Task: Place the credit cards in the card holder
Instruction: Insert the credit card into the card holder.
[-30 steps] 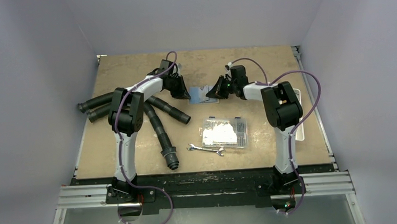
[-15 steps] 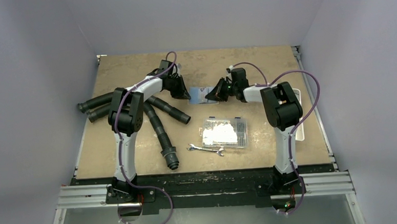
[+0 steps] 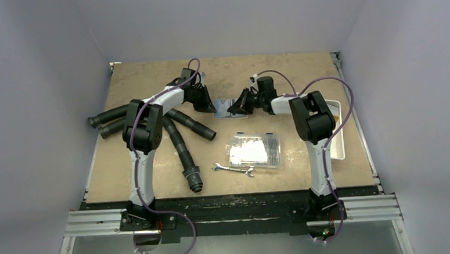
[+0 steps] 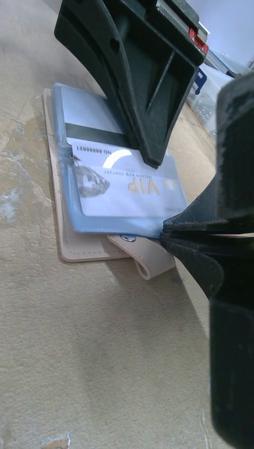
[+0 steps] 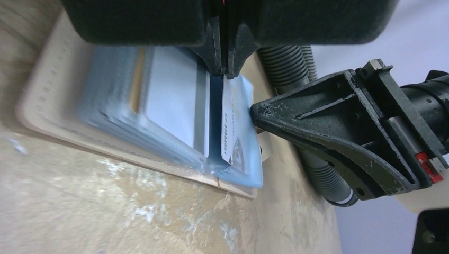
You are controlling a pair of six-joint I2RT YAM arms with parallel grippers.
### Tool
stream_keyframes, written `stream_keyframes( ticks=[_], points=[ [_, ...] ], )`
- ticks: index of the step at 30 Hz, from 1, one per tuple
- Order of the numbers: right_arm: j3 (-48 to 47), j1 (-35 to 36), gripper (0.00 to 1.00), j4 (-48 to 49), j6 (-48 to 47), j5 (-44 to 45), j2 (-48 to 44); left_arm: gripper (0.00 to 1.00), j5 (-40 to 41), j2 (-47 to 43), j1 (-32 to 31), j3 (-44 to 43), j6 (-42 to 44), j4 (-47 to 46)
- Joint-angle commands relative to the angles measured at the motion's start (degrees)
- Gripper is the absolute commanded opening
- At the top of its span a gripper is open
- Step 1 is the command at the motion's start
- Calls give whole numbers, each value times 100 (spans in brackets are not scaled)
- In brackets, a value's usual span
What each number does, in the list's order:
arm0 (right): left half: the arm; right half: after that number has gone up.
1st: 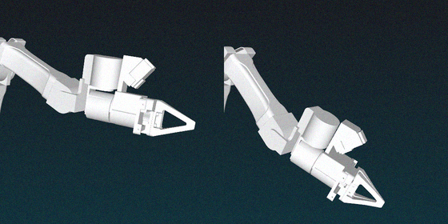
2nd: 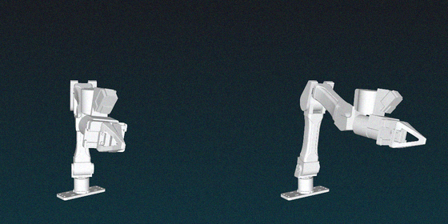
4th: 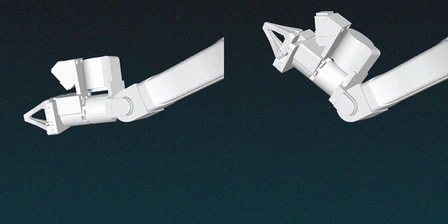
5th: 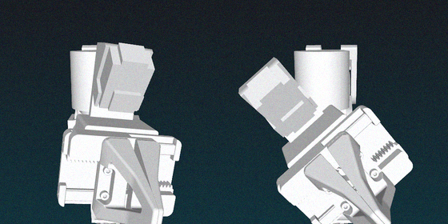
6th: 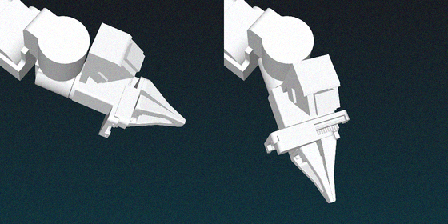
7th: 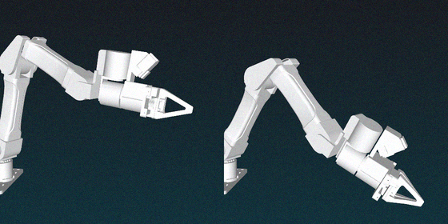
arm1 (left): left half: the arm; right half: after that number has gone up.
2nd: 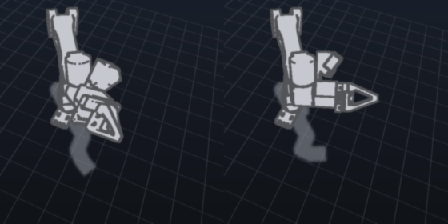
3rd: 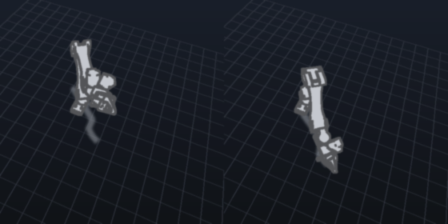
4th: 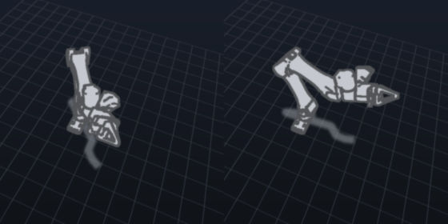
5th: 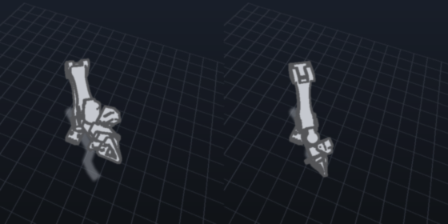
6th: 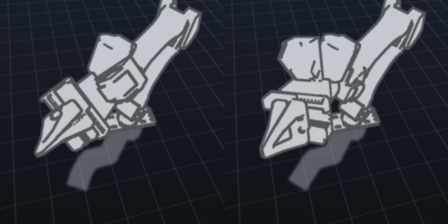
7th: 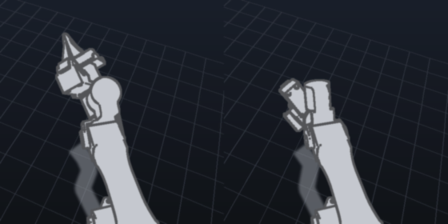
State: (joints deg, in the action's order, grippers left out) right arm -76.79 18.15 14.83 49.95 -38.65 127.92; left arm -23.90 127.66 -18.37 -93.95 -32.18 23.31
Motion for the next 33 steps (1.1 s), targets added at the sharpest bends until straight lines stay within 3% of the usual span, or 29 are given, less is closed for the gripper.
stream_keyframes(
  ticks=[1, 3, 6, 10, 16, 23, 33],
  points=[
    [-263, 256, 0, -123, -80, 121, 247, 0, 3, 124, 3, 137, 6, 106],
    [-422, 285, 0, -234, -57, 120, 346, 0, -28, 96, 4, 139, 2, 91],
    [-614, 288, 8, -588, -144, 196, 411, 0, -47, 60, 0, 149, 2, 73],
    [-978, 289, 20, -1595, -1070, 627, 300, 0, -70, 17, 3, 143, 7, 70],
    [-1095, 299, 33, -2277, -1605, 963, 90, 0, -9, -147, 9, 135, 56, 85],
    [-1047, 302, 39, -2682, -1891, 1219, -337, 1, 83, -468, 18, 123, 167, 76],
    [-1174, 316, 38, -3127, -2223, 1440, -800, 9, -172, -772, 44, 117, 174, -17]
  ],
)
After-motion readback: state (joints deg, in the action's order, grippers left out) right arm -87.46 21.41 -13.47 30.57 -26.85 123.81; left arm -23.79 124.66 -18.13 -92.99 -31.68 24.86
